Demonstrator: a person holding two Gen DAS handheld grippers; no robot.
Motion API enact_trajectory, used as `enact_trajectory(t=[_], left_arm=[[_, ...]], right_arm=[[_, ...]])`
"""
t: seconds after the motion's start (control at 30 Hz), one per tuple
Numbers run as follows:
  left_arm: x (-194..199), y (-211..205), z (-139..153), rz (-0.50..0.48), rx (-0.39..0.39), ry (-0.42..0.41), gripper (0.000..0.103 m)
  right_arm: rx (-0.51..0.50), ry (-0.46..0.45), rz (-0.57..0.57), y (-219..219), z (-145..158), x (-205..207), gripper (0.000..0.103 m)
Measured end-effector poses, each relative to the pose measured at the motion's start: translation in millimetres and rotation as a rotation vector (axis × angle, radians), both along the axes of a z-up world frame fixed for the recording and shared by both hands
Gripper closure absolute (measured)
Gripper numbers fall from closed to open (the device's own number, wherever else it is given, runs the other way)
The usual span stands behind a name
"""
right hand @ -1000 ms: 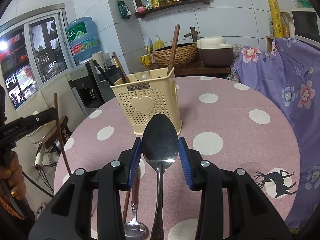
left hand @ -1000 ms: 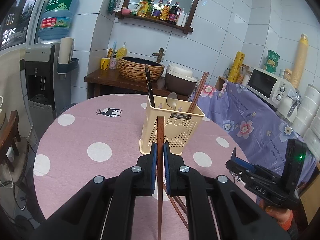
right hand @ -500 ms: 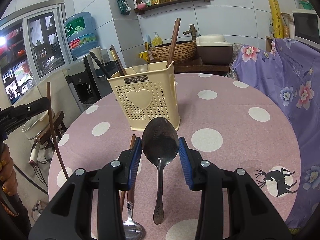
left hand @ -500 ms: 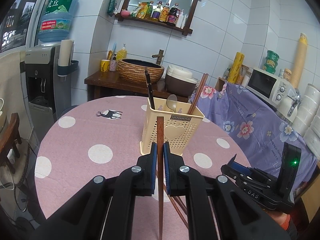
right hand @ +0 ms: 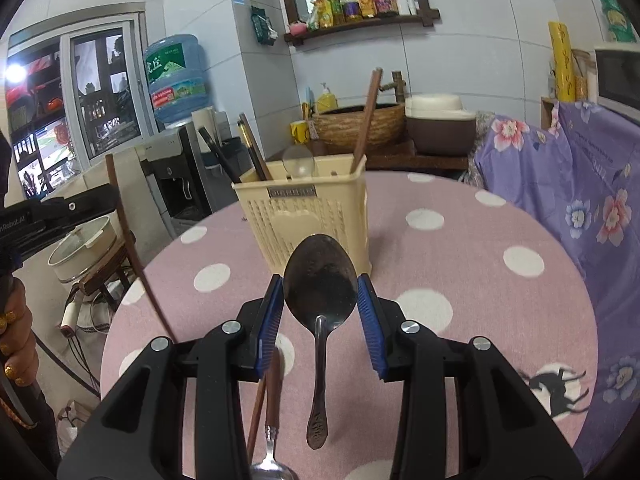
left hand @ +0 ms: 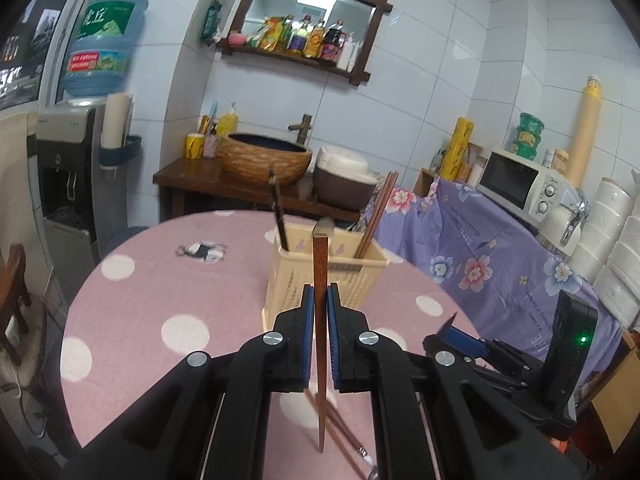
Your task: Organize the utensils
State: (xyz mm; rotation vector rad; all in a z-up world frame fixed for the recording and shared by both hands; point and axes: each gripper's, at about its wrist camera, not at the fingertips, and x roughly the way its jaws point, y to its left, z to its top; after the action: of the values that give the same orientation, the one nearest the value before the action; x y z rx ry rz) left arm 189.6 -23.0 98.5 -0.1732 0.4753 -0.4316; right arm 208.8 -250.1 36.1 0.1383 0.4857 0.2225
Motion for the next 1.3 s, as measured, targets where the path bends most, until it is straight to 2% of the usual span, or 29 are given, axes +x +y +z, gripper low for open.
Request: enact_trajectory(t=[0.17, 0.3, 0.4, 0.47, 0.57, 0.67, 0.9, 1.07, 1.2, 1.3], left_arm=[[18.4, -14.1, 56.5, -0.012, -0.003, -0.121, 0.095], [46.0, -27.7, 108.3, 0.01, 0.003, -0.207, 0.095], [68.6, -35.9, 131.9, 0.048, 0.005, -0.246, 0.095], [79.0, -41.2, 135.7, 0.072, 0.019, -0.265, 0.095], [98.1, -47.1, 123.4, 0.092, 0.038, -0.246, 0.095], [110.0, -49.4, 96.7, 0.108, 0.052, -0.214, 0.095], [110.4, -60.7, 35.7, 0.087, 0.102, -0.144, 0.095], [111.4, -64.4, 6.8, 0.068, 0.14, -0.086, 0.095], [111.9, -64.0, -5.2, 0.05, 0.153, -0.057, 0.095], [108.0, -58.3, -6.7, 0.052, 0.139, -0.047, 0.095]], right_arm=[[-0.053, -0.127, 0.012, 12.9, 57.9, 27.3, 0.065], [-0.061, -0.207, -0.008, 17.9, 113.2, 68.4, 0.065], [-0.074, -0.256, -0.041, 20.9, 141.7, 96.9, 0.065], [-0.078, -0.274, -0.068, 22.4, 148.0, 115.8, 0.065], [-0.078, -0.245, -0.093, 24.2, 132.3, 137.4, 0.065], [-0.096, -0.224, -0.116, 25.9, 103.1, 148.8, 0.065], [-0.11, -0.152, -0.138, 24.7, 41.6, 151.2, 0.065], [-0.137, -0.113, -0.132, 26.1, 17.8, 145.1, 0.065], [-0.155, -0.082, -0.122, 26.5, 4.0, 145.0, 0.065], [-0.166, -0.113, -0.125, 26.9, 2.2, 134.2, 0.062]])
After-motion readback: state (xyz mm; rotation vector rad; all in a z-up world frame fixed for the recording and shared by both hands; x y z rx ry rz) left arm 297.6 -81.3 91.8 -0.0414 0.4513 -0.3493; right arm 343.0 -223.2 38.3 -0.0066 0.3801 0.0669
